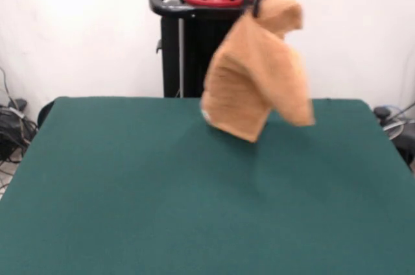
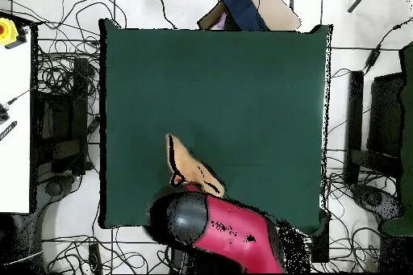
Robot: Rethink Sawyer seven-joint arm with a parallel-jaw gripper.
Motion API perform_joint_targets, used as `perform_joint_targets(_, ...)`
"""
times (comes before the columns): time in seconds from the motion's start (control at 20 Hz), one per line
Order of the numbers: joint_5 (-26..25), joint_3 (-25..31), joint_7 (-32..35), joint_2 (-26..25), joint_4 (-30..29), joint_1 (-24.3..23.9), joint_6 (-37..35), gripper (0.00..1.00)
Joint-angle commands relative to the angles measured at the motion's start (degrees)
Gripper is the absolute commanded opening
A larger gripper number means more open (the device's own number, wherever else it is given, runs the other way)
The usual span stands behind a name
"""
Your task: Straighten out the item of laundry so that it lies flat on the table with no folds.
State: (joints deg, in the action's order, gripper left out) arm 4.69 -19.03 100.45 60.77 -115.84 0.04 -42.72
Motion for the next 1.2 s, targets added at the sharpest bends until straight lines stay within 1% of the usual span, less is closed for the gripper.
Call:
perform_joint_targets(0.05, -4.76, 4.14, -13.34, 2.35, 0.87, -9.83, -7.44, 0.00)
perform_joint_targets(0.3, -8.80, 9.26, -18.58, 0.17, 8.22, -18.54, -10.51, 0.00)
perform_joint_targets(0.4, -9.76, 11.47, -19.74, -1.37, 10.08, -21.26, -9.01, 0.00)
perform_joint_targets(0.5, -10.90, 13.21, -19.10, -3.09, 10.45, -22.93, -5.82, 0.00)
perform_joint_targets(0.65, -11.73, 14.88, -14.88, -5.20, 7.71, -23.13, 1.64, 0.00)
perform_joint_targets(0.8, -12.29, 15.74, -9.04, -7.65, 6.01, -21.37, 7.81, 0.00)
perform_joint_targets(0.9, -12.66, 16.52, -6.18, -10.28, 5.34, -20.58, 12.92, 0.00)
perform_joint_targets(1.0, -13.22, 16.82, -4.28, -12.49, 4.87, -20.08, 17.23, 0.00)
perform_joint_targets(1.2, -13.33, 17.66, -2.79, -16.08, 4.74, -19.80, 21.57, 0.00)
